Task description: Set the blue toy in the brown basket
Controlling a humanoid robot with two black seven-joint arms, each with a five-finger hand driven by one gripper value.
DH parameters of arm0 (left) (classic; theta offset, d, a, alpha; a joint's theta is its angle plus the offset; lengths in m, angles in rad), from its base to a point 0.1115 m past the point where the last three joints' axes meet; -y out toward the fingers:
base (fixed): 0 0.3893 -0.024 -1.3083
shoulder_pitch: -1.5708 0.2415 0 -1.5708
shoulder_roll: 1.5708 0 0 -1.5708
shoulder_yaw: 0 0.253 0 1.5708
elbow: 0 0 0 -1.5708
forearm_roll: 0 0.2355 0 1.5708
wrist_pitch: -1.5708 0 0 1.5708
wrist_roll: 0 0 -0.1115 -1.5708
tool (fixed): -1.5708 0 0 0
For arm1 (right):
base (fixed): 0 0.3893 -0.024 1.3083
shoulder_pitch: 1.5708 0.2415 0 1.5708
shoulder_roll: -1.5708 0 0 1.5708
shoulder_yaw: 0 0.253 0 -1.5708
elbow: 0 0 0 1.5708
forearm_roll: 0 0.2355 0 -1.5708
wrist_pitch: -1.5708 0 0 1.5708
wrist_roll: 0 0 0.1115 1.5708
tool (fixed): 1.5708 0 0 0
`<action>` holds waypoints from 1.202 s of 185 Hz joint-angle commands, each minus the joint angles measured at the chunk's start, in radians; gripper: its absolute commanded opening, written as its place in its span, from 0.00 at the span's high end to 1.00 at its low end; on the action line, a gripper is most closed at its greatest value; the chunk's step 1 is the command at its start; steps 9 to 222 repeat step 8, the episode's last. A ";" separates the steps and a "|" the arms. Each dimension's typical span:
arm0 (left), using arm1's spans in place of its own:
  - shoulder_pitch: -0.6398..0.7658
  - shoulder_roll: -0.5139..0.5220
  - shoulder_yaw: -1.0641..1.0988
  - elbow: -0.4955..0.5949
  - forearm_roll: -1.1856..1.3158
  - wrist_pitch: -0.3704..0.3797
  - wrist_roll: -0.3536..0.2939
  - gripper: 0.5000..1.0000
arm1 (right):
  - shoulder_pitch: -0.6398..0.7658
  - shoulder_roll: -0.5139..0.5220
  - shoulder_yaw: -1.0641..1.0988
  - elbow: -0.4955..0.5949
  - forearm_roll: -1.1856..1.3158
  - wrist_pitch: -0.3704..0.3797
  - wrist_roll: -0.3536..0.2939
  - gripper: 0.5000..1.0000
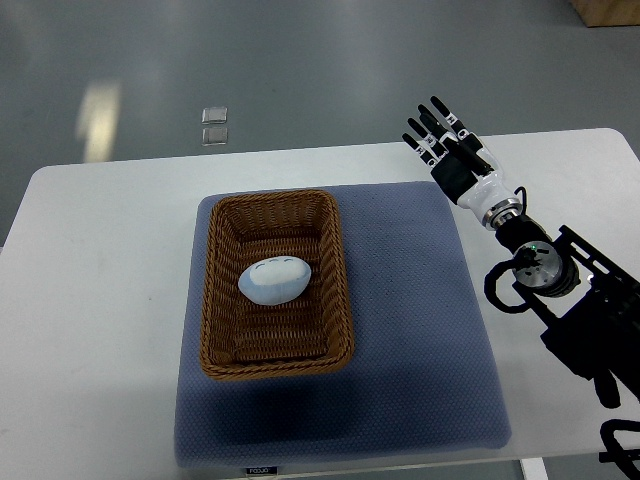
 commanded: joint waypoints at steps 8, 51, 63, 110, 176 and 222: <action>0.000 0.000 -0.001 -0.002 0.000 -0.001 0.000 0.00 | -0.001 0.000 -0.001 -0.004 0.000 -0.002 0.000 0.18; 0.000 0.000 -0.001 -0.002 0.000 -0.001 0.000 0.00 | -0.001 0.000 -0.001 -0.004 0.000 -0.002 0.000 0.18; 0.000 0.000 -0.001 -0.002 0.000 -0.001 0.000 0.00 | -0.001 0.000 -0.001 -0.004 0.000 -0.002 0.000 0.18; 0.000 0.000 -0.001 -0.002 0.000 -0.001 0.000 0.00 | -0.001 0.000 -0.001 -0.004 0.000 -0.002 0.000 0.18; 0.000 0.000 -0.001 -0.002 0.000 -0.001 0.000 0.00 | -0.001 0.000 -0.001 -0.004 0.000 -0.002 0.000 0.18; 0.000 0.000 -0.001 -0.002 0.000 -0.001 0.000 0.00 | -0.001 0.000 -0.001 -0.004 0.000 -0.002 0.000 0.18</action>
